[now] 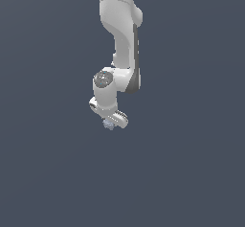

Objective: Pick up the object and move it to a goal position.

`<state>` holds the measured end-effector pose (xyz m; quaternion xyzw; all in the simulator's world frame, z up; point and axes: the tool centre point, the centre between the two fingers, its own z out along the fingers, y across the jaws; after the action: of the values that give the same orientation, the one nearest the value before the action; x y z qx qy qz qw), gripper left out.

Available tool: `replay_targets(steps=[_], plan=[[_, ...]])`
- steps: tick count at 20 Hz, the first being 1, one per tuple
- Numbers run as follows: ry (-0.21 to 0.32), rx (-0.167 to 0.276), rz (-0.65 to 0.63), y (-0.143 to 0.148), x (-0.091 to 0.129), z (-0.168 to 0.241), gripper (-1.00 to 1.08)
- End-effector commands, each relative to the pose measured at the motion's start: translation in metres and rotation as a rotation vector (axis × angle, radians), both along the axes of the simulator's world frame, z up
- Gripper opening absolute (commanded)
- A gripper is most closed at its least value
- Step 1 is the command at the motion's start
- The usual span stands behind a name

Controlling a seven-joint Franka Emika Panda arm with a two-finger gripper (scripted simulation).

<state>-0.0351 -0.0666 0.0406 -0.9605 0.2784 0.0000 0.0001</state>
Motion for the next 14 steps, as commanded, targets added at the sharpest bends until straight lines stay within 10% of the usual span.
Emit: replay_targets(steps=[1,14], plan=[[0.000,0.000,0.000,0.000,0.000,-0.001,-1.00],[0.000,0.000,0.000,0.008,-0.001,0.021,-1.00]])
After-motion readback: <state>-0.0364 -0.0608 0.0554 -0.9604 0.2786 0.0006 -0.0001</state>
